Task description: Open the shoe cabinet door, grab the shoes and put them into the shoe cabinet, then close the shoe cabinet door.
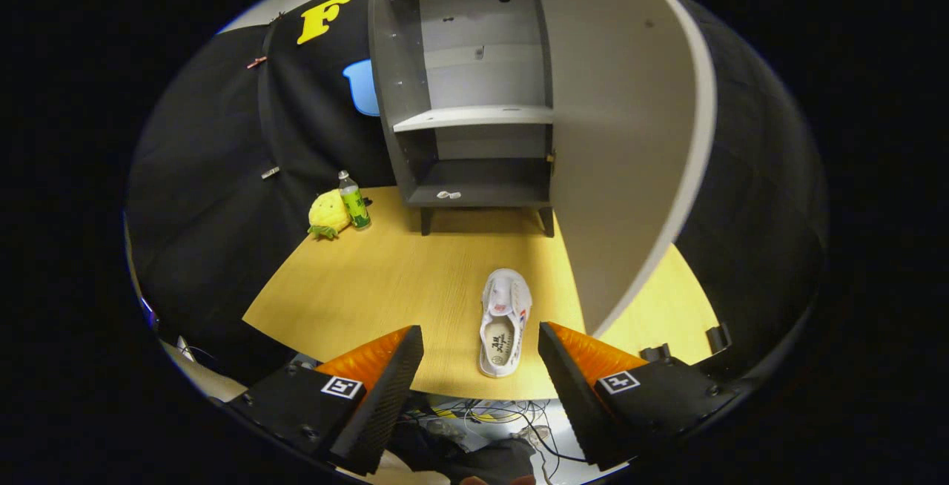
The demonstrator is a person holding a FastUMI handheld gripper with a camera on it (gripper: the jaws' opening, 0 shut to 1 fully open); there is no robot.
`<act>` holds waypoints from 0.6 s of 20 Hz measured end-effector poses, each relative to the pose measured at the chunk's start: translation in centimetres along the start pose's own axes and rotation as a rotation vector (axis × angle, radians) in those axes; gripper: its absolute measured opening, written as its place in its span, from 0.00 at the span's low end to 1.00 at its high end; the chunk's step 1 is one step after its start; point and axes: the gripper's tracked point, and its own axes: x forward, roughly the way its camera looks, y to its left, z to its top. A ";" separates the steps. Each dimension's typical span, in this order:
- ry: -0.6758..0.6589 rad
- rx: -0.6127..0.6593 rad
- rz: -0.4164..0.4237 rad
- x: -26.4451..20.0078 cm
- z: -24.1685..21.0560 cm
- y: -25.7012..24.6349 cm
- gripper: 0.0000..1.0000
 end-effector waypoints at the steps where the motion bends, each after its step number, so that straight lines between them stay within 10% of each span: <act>1: 0.020 0.016 0.009 1.7 -0.4 0.5 0.99; 12: 0.147 0.065 -0.091 17.0 -10.4 -0.9 0.88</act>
